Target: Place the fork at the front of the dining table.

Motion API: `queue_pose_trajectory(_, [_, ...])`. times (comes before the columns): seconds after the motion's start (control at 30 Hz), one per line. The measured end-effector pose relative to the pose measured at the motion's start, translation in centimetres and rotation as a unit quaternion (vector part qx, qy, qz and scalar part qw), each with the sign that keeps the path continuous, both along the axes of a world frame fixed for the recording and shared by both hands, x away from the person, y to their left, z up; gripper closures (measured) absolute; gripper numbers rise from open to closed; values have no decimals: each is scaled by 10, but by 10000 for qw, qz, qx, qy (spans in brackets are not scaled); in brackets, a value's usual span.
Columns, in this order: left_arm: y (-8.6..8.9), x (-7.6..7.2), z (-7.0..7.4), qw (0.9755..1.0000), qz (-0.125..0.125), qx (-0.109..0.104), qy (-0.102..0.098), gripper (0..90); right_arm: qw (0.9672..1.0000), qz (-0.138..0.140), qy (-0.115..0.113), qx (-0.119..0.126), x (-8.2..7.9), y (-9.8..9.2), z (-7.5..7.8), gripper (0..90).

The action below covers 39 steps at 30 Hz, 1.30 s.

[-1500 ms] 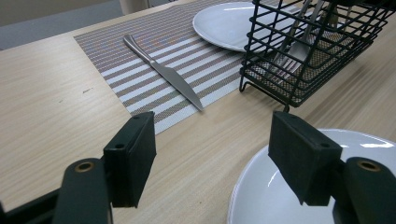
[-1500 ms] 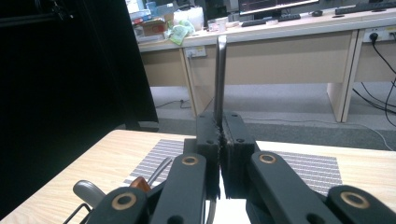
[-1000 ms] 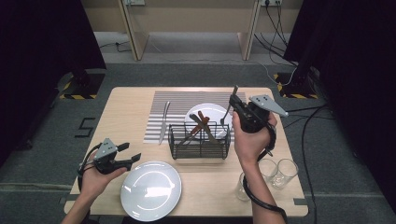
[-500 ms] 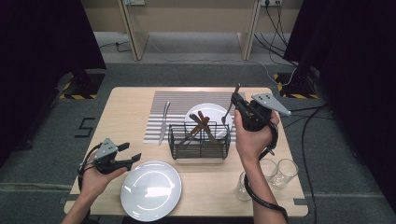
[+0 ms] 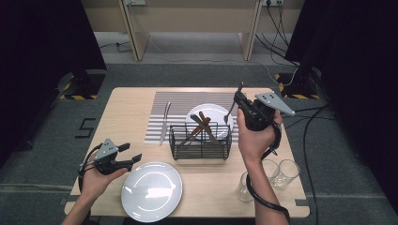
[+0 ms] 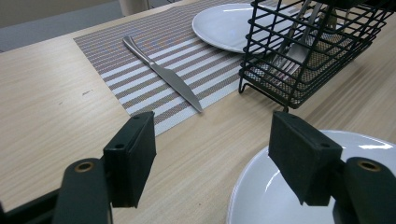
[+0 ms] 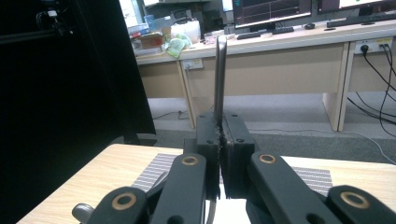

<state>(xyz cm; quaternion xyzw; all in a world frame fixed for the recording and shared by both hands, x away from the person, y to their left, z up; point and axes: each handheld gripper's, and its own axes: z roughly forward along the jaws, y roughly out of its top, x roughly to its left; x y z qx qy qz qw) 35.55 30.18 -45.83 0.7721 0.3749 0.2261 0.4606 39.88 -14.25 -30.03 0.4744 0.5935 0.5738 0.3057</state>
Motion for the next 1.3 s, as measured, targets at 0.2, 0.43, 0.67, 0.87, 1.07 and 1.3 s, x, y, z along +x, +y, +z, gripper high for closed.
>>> queue_pose_trajectory(0.2, [-1,0,-1,10000,-15,5,10,317,10000,-14,-20,31,0,-1,1,875])
queue_pose_trajectory(0.43, [0,0,0,10000,1,5,2,317,10000,-44,-25,39,0,-3,2,875])
queue_pose_trajectory(0.67, [0,0,0,10000,-8,12,-7,317,10000,-77,-29,49,-1,-6,3,875])
queue_pose_trajectory(0.87, [0,0,0,10000,-9,9,-2,317,9999,-113,-55,65,-2,-8,4,875])
queue_pose_trajectory(1.07, [0,0,0,10000,-10,8,-2,317,9999,-121,-65,48,-2,-9,4,874])
queue_pose_trajectory(1.3, [0,0,0,10000,-7,5,-4,317,9999,-149,-63,56,-2,-11,4,875])
